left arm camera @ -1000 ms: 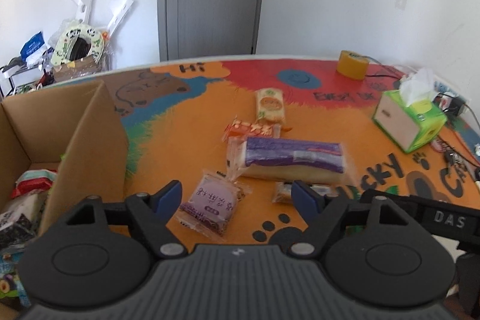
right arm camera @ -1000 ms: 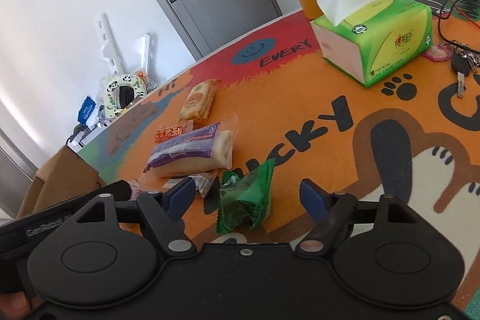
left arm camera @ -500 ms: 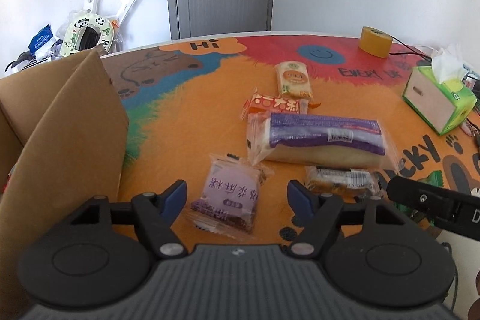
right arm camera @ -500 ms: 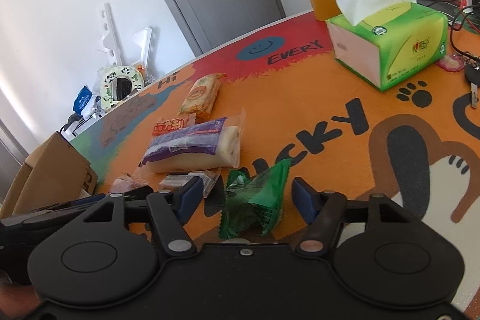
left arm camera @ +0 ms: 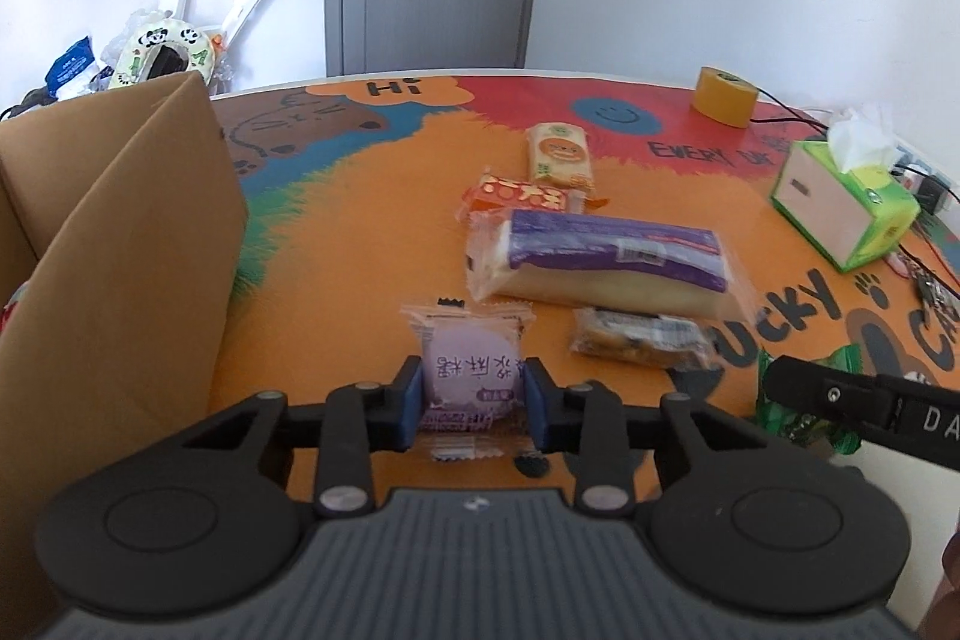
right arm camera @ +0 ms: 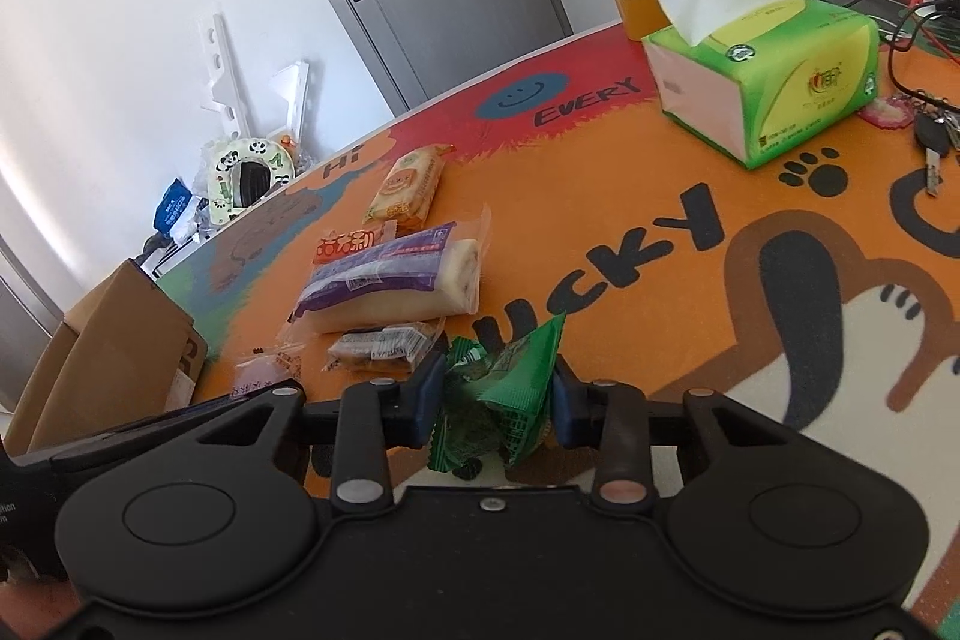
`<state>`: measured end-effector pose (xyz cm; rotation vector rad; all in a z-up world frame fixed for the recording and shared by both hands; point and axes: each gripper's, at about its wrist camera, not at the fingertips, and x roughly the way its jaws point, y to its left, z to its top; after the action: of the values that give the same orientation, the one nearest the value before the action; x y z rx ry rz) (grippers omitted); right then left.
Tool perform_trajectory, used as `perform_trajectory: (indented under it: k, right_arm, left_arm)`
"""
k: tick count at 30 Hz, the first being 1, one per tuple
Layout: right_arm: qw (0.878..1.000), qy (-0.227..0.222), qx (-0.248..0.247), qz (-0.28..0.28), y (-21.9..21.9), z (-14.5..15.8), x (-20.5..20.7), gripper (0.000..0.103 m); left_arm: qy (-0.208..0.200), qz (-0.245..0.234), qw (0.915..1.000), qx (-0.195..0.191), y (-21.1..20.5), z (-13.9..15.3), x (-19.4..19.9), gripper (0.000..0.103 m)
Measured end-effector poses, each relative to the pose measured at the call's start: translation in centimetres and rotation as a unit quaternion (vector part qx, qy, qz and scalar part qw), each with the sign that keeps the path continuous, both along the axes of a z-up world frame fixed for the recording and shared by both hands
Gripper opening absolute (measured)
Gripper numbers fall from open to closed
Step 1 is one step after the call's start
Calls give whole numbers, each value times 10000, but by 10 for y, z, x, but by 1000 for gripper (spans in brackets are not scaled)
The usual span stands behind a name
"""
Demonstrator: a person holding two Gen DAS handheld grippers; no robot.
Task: Organize snacks
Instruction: 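Grasp the purple-labelled pastry pack with left tool while right tool grasps the green bag, then carry both snacks over the cardboard box and release them inside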
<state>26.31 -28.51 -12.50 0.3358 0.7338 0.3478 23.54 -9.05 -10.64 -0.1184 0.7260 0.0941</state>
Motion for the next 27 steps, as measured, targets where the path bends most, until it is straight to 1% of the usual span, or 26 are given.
perform_trajectory:
  k: [5,12,19,27]
  right_arm:
    - [9999,-25,50,-94,-6,3,-8,37]
    - [9997,-195,99,-97,-7,16,-19,37]
    - [9992,-363,164,-11,0,31,-28,37]
    - [9981,-528,227,205,19,47,-39,37]
  left_arm:
    - [-61,-111,9998,-121,-7,5,-12,33]
    - [-362,-197,9989,-208,-10,29,-29,32]
    - [-656,-180,9973,-283,-3,52,-48,32]
    - [-907,-56,9953,-326,15,72,-69,32]
